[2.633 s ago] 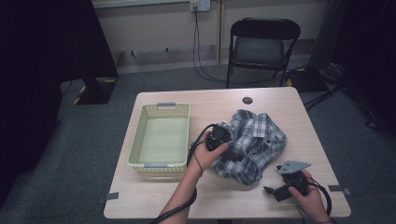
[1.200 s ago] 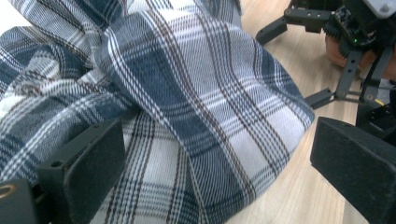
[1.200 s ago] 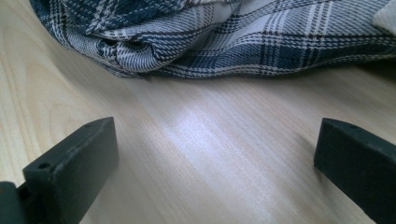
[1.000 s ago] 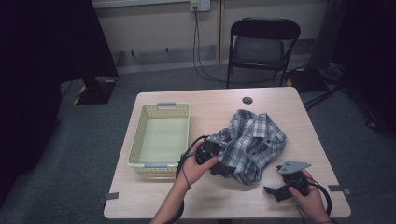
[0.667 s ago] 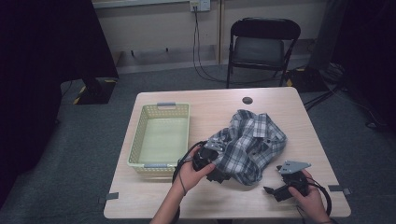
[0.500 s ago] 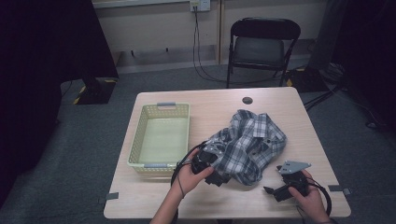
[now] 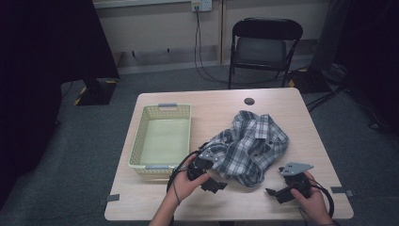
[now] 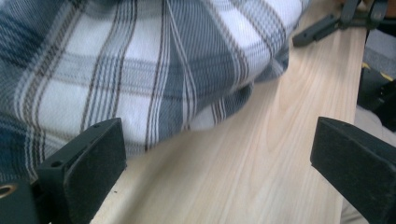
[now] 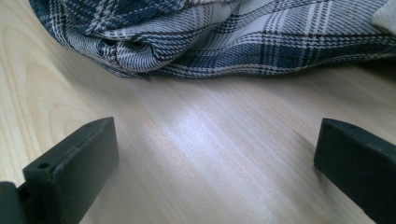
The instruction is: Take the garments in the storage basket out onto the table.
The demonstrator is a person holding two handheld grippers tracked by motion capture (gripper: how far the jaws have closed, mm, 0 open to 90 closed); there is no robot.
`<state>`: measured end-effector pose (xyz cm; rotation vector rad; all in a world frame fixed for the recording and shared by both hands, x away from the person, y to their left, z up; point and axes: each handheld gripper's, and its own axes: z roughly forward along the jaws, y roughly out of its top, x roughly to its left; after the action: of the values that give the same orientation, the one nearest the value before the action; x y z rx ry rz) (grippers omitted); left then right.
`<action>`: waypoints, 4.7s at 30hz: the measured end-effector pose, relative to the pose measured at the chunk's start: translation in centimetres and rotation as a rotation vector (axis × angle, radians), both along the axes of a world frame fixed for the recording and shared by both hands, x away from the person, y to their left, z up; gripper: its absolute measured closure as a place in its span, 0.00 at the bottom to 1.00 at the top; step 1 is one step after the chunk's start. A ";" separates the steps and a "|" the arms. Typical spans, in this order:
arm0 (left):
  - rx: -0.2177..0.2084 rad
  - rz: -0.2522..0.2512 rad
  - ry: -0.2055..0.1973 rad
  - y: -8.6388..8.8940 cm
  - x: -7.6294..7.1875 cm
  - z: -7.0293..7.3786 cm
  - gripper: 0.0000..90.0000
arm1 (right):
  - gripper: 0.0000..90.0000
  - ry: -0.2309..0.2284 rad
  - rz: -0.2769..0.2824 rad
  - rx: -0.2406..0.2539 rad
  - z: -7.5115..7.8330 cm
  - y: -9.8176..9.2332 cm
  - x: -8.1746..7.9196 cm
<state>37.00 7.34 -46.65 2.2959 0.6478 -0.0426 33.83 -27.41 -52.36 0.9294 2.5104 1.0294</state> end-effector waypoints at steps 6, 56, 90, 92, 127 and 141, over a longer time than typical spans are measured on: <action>-0.012 -0.010 0.005 0.3 -0.3 0.2 0.03 | 0.00 0.001 0.000 0.000 0.0 0.0 0.0; -0.015 -0.033 0.034 6.2 -2.1 0.1 0.04 | 0.00 0.001 0.001 0.000 0.0 0.0 -0.1; -0.009 -0.079 0.059 9.3 -2.6 -0.6 0.04 | 0.00 0.001 0.001 0.000 0.0 0.0 -0.1; -0.008 -0.083 0.064 9.5 -2.6 -0.6 0.04 | 0.00 0.001 0.001 0.000 0.0 0.0 -0.1; -0.022 -0.058 0.046 13.2 -2.8 -1.0 0.04 | 0.00 0.001 0.001 0.000 0.0 0.0 -0.1; -0.033 -0.055 0.033 14.7 -3.1 -1.1 0.03 | 0.00 0.001 0.001 0.000 0.0 0.0 -0.1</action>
<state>33.93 22.08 -47.74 2.2853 0.5970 -0.1167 33.73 -27.41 -52.35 0.9292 2.5122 1.0294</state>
